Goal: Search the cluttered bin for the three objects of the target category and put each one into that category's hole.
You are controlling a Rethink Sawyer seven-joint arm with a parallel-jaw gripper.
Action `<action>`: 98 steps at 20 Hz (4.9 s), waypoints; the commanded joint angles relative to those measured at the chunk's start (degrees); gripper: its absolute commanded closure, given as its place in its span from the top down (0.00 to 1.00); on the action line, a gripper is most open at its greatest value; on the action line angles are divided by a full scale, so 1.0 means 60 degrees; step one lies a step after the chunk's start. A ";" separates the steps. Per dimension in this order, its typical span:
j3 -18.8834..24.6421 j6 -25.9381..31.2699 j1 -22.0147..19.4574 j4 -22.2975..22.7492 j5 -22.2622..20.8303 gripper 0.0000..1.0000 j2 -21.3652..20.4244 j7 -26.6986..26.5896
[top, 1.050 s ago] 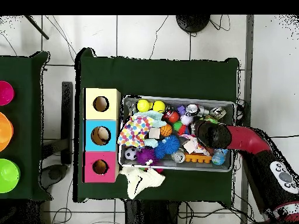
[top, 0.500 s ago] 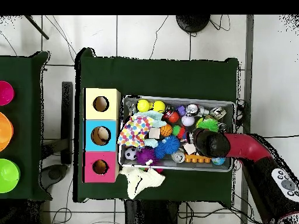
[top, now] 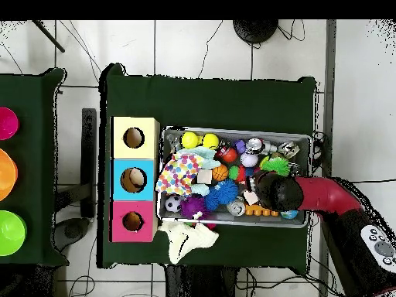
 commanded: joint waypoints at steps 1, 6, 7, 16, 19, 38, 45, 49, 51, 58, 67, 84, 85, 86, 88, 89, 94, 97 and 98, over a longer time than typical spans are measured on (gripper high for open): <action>-0.0323 0.1472 0.0283 0.0842 0.0452 0.00 -0.0770 -0.0032; -0.0317 0.1704 0.0422 0.1038 0.0693 0.00 -0.1212 0.0026; -0.0301 0.1784 0.0552 0.0991 0.0776 0.00 -0.1212 0.0124; -0.0459 0.1227 0.1862 0.1067 0.1400 0.00 -0.0929 0.1483; -0.0603 0.0972 0.2232 0.1228 0.1681 0.00 -0.0935 0.1812; -0.1634 -0.1029 0.4083 0.2731 0.3167 0.00 -0.1105 0.3095; -0.2173 -0.2471 0.4723 0.2839 0.3418 0.00 -0.0182 0.3296; -0.2698 -0.3519 0.5240 0.2720 0.3478 0.00 0.0538 0.3526; -0.2884 -0.3848 0.5365 0.2620 0.3504 0.00 0.0819 0.3479; -0.3465 -0.5358 0.5381 0.1694 0.3448 0.00 0.2500 0.3058; -0.3389 -0.4255 0.4122 0.1175 0.2781 0.00 0.1964 0.1229; -0.2467 -0.2180 0.3120 0.0128 0.1880 0.00 0.1475 0.0458; -0.2492 -0.2171 0.3187 0.0222 0.1874 0.00 0.1374 0.0572; -0.2499 -0.2124 0.3242 0.0279 0.1888 0.00 0.1284 0.0639; -0.2532 -0.2052 0.3372 0.0384 0.1935 0.00 0.1134 0.0769; -0.2548 -0.2017 0.3433 0.0428 0.1965 0.00 0.1062 0.0828; -0.2579 -0.1727 0.3656 0.0594 0.2141 0.00 0.0716 0.0972; -0.2561 -0.1539 0.3823 0.0924 0.2311 0.00 0.0370 0.1165; -0.2548 -0.1494 0.3903 0.1090 0.2382 0.00 0.0208 0.1268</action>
